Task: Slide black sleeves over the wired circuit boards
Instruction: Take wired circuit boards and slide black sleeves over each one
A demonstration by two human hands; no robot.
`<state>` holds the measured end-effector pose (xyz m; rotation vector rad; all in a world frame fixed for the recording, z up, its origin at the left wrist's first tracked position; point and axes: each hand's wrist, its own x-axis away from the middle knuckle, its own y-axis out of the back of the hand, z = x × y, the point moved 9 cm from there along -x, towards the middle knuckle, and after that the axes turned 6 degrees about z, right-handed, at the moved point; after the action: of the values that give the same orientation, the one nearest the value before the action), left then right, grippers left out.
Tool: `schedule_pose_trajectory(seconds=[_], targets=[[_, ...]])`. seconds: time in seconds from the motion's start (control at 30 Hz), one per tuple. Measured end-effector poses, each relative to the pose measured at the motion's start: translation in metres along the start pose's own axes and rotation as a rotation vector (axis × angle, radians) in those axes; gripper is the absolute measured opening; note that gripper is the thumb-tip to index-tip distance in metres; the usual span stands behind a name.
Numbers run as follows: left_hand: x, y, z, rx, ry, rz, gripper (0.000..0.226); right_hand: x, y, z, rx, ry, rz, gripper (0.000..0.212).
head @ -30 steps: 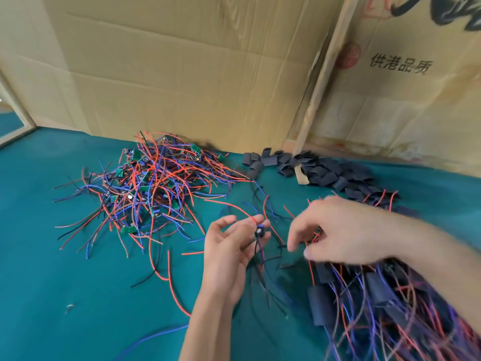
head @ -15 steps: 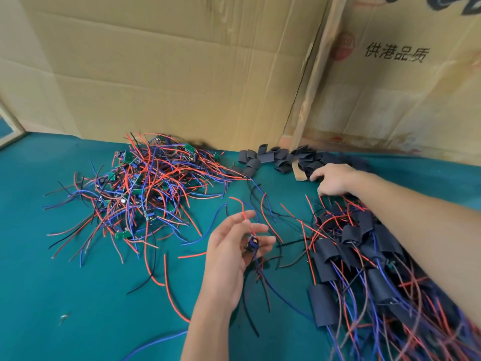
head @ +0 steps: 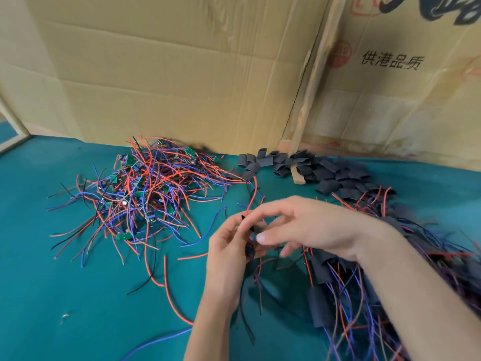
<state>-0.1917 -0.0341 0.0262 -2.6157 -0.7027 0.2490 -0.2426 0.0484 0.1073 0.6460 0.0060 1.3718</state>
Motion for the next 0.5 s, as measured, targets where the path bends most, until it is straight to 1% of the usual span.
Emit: schedule_pose_trajectory(seconds=[0.1, 0.17, 0.23, 0.3, 0.37, 0.43, 0.5], targets=[[-0.001, 0.004, 0.001, 0.002, -0.024, -0.020, 0.030, -0.003, -0.006, 0.001, -0.040, 0.093, -0.104, 0.034], [-0.002, 0.007, 0.003, 0.034, -0.011, -0.042, 0.025, -0.007, -0.008, -0.004, -0.027, 0.149, -0.195, 0.045], [-0.003, 0.010, 0.004, 0.066, 0.003, -0.072, 0.016, -0.010, -0.005, -0.009, 0.065, 0.181, -0.350, 0.053], [-0.003, 0.011, 0.003, 0.068, -0.009, -0.091, 0.014, -0.010, 0.001, -0.011, 0.138, 0.205, -0.517, 0.059], [-0.003, 0.012, 0.003, 0.053, -0.017, -0.103, 0.015, -0.010, 0.004, -0.018, 0.130, 0.209, -0.621, 0.060], [-0.003, 0.013, 0.003, 0.042, -0.016, -0.117, 0.017, -0.010, 0.003, -0.022, 0.096, 0.225, -0.649, 0.056], [-0.002, 0.013, 0.003, 0.030, -0.013, -0.116, 0.019, -0.008, 0.002, -0.021, 0.099, 0.257, -0.648, 0.048]])
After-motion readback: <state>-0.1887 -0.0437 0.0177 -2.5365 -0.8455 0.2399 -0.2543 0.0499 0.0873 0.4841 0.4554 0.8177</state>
